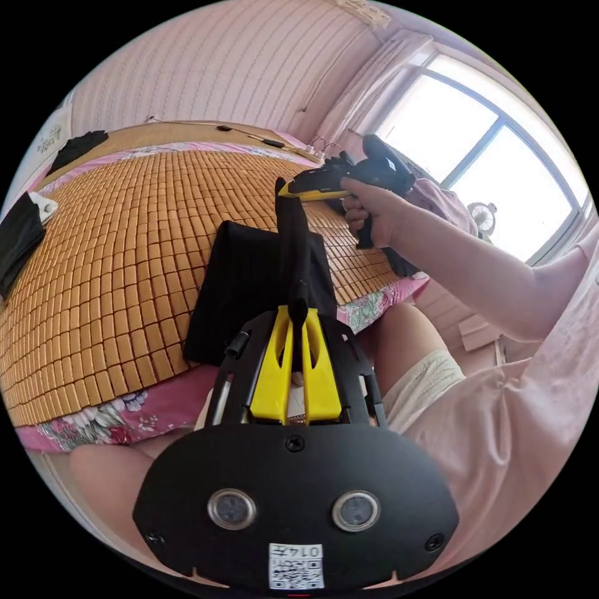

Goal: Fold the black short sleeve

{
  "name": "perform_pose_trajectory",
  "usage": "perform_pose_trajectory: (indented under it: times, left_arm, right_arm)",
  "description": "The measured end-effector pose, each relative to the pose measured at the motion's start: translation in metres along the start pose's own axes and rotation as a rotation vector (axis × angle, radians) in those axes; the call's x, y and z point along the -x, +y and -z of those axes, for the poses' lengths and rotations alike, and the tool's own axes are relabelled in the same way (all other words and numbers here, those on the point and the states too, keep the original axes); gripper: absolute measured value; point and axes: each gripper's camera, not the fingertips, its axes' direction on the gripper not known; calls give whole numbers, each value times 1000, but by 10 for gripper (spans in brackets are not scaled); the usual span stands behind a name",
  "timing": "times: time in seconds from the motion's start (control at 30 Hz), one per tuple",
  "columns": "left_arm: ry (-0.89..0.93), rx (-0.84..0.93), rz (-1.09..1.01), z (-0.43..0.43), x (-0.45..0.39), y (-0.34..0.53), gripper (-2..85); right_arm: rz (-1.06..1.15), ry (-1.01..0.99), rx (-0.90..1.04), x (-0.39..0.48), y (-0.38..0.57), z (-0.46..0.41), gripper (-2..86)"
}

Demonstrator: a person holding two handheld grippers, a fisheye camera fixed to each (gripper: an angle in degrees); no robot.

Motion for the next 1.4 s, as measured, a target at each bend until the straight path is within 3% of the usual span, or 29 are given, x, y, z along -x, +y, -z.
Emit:
perform_pose_trajectory:
  times: [0.13,0.33,0.57,0.7,0.8,0.97,1.27,1.4]
  left_arm:
    - [4,96,160,0,36,0,11]
    - [-46,201,320,25,79,4,42]
    - [-125,160,201,46,82,-12,83]
    - [-89,212,161,31,78,-26,104]
    - [-176,261,119,23,73,-28,89]
    - [-140,281,119,33,70,-31,40]
    - [-100,59,-62,118,27,-28,5]
    - [-115,-9,-204,158,-4,-47,3]
  right_arm:
    - [31,28,115,36,-21,-49,31]
    - [235,133,144,75,-32,-56,52]
    - [577,450,360,128,-30,-107,122]
    - [679,494,410,151,-18,-128,102]
    - [685,457,395,161,-10,-126,70]
    - [609,307,280,164,3,-85,29]
    - [475,-2,-127,152,92,64,22]
    - [438,-25,-260,149,123,105,22]
